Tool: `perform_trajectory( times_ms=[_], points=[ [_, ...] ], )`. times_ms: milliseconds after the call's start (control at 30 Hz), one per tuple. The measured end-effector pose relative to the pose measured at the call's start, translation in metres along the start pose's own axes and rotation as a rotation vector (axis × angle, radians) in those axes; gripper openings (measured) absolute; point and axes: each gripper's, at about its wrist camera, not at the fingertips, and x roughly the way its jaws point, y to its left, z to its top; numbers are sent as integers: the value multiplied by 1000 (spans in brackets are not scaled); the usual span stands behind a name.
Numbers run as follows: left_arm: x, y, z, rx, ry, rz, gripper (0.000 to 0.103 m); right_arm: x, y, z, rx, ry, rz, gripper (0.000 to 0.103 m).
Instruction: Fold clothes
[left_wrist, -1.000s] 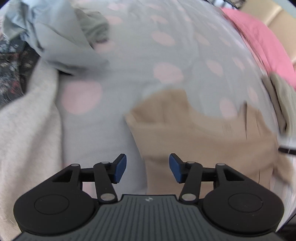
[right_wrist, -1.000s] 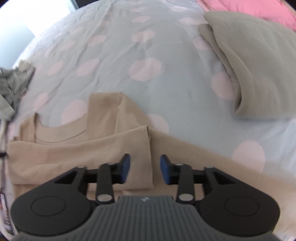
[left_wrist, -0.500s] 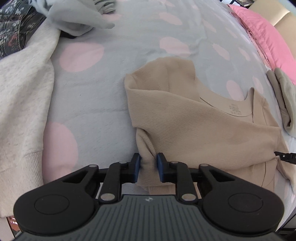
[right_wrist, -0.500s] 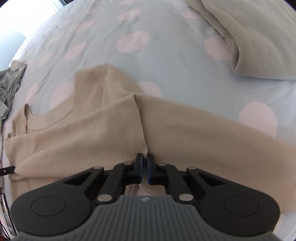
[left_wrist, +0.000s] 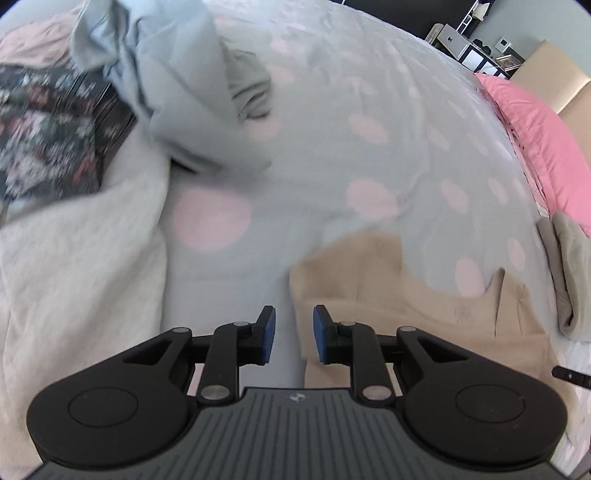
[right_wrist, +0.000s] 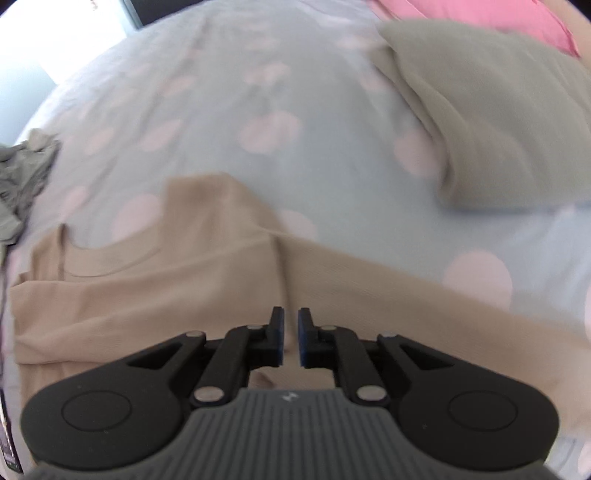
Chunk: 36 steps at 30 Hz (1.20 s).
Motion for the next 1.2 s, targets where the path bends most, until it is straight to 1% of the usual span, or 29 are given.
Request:
perform_trajectory(
  times_ms=[100,200,233,267,300,333,400,667,767,800,833,933,1000,1033,1067,1133,1200],
  points=[
    [16,-2,8,-9,23,13,19,5,17,0,-33,4,38,10],
    [29,-4,16,-8,27,0,19,13,33,-2,-90,16,61,11],
    [34,-5,18,1,29,-7,17,18,36,-3,-105,29,62,11],
    [39,-5,18,11,32,6,8,23,39,-4,-117,47,59,11],
    [43,-5,19,22,34,23,2,29,41,-5,-125,66,49,10],
    [48,-5,19,33,37,40,1,34,42,-7,-130,84,34,10],
    [56,1,20,22,35,50,0,41,40,-7,-128,95,29,8],
    [56,11,26,12,-46,124,0,49,31,-4,-104,107,44,7],
    [47,9,25,11,-32,107,0,44,29,-2,-97,102,51,7],
    [43,6,24,18,-27,100,0,40,27,-1,-91,94,51,9],
    [39,3,22,25,-22,92,0,36,24,0,-82,82,46,13],
    [24,-12,14,70,-15,67,0,19,4,3,-36,46,7,16],
    [12,-26,6,123,-28,66,0,8,-17,4,15,29,-21,17],
    [6,-33,1,144,-32,65,0,3,-30,4,45,21,-36,19],
    [1,-39,-4,165,-37,63,0,-3,-44,3,78,13,-52,22],
    [-9,-52,-15,196,-38,63,2,-16,-74,-2,144,4,-81,34],
    [-15,-60,-26,212,-34,57,5,-28,-104,-9,202,-2,-114,38]
  ],
)
